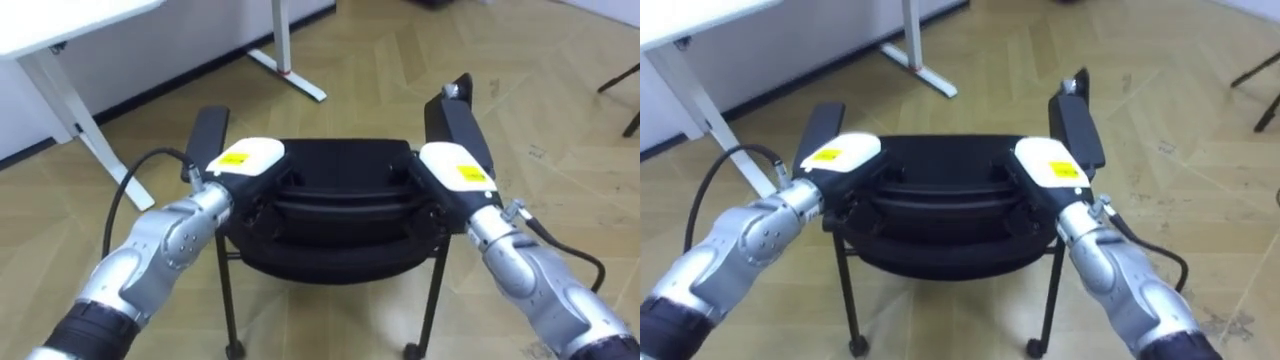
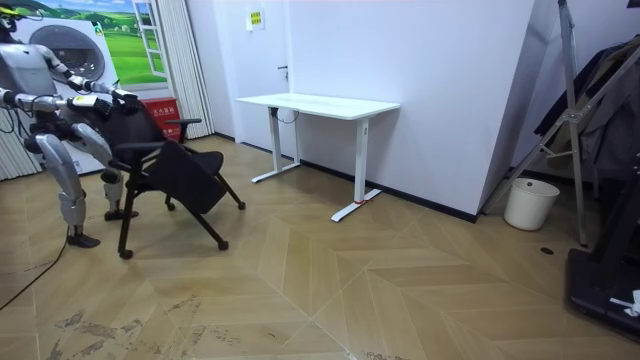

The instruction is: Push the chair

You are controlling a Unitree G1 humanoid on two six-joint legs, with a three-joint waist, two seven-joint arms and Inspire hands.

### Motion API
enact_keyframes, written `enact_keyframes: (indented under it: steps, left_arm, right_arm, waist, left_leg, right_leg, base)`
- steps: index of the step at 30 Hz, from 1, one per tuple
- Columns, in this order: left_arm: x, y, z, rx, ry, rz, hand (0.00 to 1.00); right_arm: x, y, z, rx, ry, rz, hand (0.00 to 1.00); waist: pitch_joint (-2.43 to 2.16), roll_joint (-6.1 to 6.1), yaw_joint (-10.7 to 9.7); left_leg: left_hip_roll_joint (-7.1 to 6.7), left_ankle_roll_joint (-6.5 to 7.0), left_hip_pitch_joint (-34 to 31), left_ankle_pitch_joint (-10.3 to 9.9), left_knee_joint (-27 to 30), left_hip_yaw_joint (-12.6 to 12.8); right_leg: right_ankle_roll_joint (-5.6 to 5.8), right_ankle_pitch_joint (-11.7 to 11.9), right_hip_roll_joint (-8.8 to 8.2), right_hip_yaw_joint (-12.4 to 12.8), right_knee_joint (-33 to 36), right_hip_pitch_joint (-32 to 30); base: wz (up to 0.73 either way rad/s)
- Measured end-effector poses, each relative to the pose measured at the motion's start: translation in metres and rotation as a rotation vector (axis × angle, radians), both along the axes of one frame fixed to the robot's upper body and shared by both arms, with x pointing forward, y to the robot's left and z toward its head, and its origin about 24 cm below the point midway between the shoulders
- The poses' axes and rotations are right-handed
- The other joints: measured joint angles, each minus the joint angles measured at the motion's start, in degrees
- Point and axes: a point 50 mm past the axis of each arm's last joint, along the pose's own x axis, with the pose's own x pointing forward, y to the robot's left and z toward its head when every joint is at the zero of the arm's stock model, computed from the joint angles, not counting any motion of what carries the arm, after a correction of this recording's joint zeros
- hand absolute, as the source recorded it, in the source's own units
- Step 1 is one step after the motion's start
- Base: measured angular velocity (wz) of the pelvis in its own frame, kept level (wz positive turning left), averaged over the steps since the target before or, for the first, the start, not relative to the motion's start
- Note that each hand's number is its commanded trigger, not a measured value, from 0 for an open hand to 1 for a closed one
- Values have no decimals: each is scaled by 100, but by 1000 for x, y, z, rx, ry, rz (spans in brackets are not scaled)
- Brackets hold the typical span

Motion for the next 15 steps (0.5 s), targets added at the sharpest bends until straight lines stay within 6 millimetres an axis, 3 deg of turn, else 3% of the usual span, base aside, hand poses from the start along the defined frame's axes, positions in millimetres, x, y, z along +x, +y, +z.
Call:
enact_keyframes:
  steps: [1,2,3,4,5,6,7,8,9,12,15]
  left_arm:
    - [-1,0,-1,-1,6,2,100]
    - [-4,1,-5,-8,19,5,100]
    - [-6,-3,-7,-21,27,0,100]
    - [-6,-5,-8,-26,30,-6,100]
    - [-7,-8,-8,-39,37,-17,100]
    - [-8,-9,-7,-49,35,-34,100]
    - [-8,-9,-7,-49,33,-44,100]
    - [-10,-7,-6,-41,27,-59,100]
    - [-8,-5,-3,-31,9,-63,100]
    - [0,2,8,6,-30,-73,100]
    - [3,1,14,15,-52,-85,100]
  right_arm:
    - [0,0,-1,-1,0,1,100]
    - [-2,0,-1,-3,1,10,100]
    - [-4,-4,0,-16,0,15,100]
    - [-6,-7,-1,-25,3,13,100]
    - [-8,-11,1,-36,-3,16,100]
    - [-10,-13,2,-35,-6,13,100]
    - [-12,-14,1,-31,-5,9,100]
    - [-14,-13,-1,-22,-4,3,100]
    - [-12,-11,-1,-10,-16,0,100]
    - [-8,-2,-2,25,-47,-14,100]
    - [-6,-2,0,32,-68,-26,100]
  waist:
    - [12,21,-12]
    - [4,4,17]
    - [-7,-20,-50]
    - [-22,-45,-44]
    - [-32,-36,56]
    - [-50,-7,188]
    - [-56,-4,248]
    - [-103,-13,332]
    - [-135,0,371]
    - [-108,-299,299]
    - [-123,-365,301]
  left_leg:
    - [46,107,-137,106,283,-6]
    - [-34,184,-416,167,534,1]
    - [-398,238,-564,40,280,109]
    - [-573,258,-613,52,54,171]
    - [-868,251,-659,98,-520,329]
    - [-985,279,-674,241,-1132,376]
    - [-1007,395,-681,397,-1290,330]
    - [-1030,459,-692,579,-1254,233]
    - [-1041,483,-706,573,-1208,270]
    - [-1170,575,-728,514,-1186,429]
    - [-1360,765,-757,370,-1036,419]
  right_leg:
    - [-29,-14,19,7,0,59]
    - [-99,-102,-13,115,60,133]
    - [-120,-212,-59,229,146,124]
    - [-96,-265,-121,288,221,92]
    - [-59,-341,-195,397,320,29]
    - [-21,-406,-199,451,374,18]
    - [13,-450,-202,468,403,23]
    - [130,-519,-221,467,418,36]
    - [206,-568,-267,465,453,8]
    - [337,-637,-449,559,497,-66]
    - [384,-680,-672,584,592,-101]
  base:
    - [16]
    - [26]
    - [22]
    - [-13]
    - [-57]
    - [-70]
    - [-68]
    - [-57]
    - [-50]
    - [-8]
    - [-23]
